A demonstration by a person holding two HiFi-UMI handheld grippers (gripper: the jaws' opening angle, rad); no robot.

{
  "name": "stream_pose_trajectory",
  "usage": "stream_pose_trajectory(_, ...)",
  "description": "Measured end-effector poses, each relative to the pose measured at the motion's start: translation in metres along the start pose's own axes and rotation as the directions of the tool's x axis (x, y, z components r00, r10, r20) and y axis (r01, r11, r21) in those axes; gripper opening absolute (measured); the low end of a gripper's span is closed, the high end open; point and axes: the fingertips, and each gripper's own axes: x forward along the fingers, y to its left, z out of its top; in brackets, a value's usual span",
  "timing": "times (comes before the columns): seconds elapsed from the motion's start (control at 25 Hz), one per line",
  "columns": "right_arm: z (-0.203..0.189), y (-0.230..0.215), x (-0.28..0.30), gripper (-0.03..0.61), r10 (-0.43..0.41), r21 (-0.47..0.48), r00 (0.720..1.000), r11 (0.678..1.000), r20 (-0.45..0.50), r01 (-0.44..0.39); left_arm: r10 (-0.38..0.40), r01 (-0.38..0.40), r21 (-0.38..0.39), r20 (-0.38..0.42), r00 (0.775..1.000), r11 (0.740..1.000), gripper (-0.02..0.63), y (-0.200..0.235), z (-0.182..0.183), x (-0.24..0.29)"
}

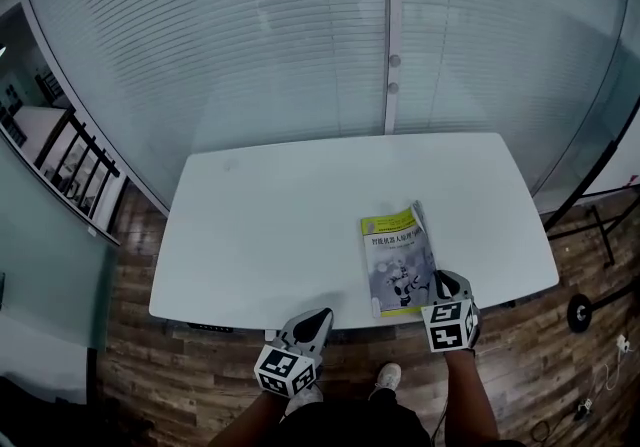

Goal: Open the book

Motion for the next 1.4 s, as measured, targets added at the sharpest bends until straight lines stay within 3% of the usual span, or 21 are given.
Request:
stream_pose_trajectory(0.24,0.020,0.021,-0.009,0.023,-0.054,-0.128,0.999,0.990,0.007,0.054,-0.026,0.026,0.016,0.012,1.000,1.000,0.011,0.005,0.005,-0.011)
stream_pose_trajectory(0.44,0.034,0.041,-0.014,0.023,-0.111,-0.278,0.994,0.955,0.000,0.107,-0.047,0.047,0.001,0.039,0.998,0.999,0.011,0.011,0.009,-0.021)
stream_pose_trajectory(0.92,0.070,0.088,-0.031,0.021,-0.146,-0.443,0.988,0.884,0.051,0.153,-0.012,0.013,-0.025,0.052,0.999,1.000,0.011,0.034,0.002,-0.052)
stream_pose_trajectory(1.16,0.112,0.134,-0.043,0.018,-0.102,-0.530,0.988,0.835,0.115,0.149,0.009,-0.006,-0.042,0.073,0.997,0.999,0.011,0.051,-0.001,-0.076)
stream_pose_trajectory(1.4,0.135,0.191,-0.046,0.018,-0.036,-0.563,0.985,0.817,0.168,0.126,0.070,-0.069,-0.014,0.094,0.993,0.998,0.011,0.077,0.006,-0.102)
